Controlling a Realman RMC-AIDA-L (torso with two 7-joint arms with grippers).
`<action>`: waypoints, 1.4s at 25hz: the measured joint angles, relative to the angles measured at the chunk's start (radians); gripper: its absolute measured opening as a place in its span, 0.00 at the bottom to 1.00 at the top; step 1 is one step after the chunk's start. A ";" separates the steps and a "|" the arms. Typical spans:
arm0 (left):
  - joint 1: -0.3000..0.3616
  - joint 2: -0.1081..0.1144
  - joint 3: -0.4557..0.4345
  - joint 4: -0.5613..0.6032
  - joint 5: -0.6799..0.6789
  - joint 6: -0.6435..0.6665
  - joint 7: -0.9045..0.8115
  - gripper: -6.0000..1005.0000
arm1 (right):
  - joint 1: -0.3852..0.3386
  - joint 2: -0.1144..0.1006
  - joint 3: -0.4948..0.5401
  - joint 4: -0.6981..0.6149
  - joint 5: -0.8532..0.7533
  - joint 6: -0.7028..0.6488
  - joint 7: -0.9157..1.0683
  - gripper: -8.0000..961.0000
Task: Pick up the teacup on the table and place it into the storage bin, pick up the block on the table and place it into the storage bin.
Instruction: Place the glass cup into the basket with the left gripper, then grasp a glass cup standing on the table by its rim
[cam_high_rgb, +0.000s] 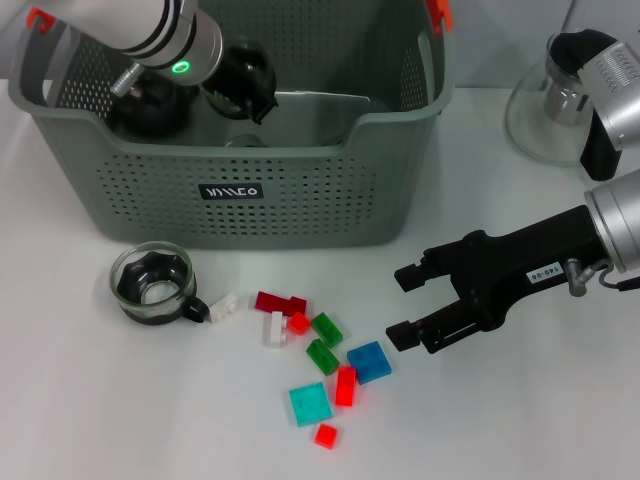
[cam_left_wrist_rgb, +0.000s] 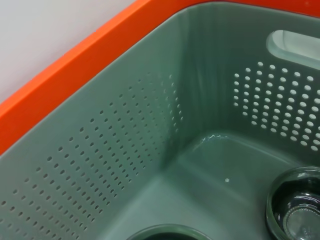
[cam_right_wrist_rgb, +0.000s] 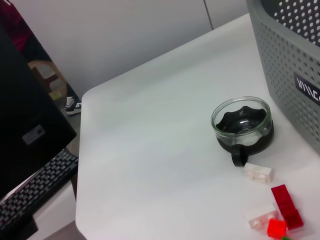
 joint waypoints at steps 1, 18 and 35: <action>0.000 0.000 0.001 0.000 0.000 0.000 0.000 0.07 | 0.000 0.000 0.000 0.000 0.000 0.000 0.000 0.96; 0.012 -0.001 0.020 0.020 0.000 -0.013 -0.007 0.31 | -0.001 0.000 0.001 0.000 0.000 -0.001 0.000 0.96; 0.141 -0.011 -0.049 0.427 -0.031 0.131 -0.098 0.79 | 0.001 -0.002 0.009 -0.005 0.000 0.001 -0.012 0.96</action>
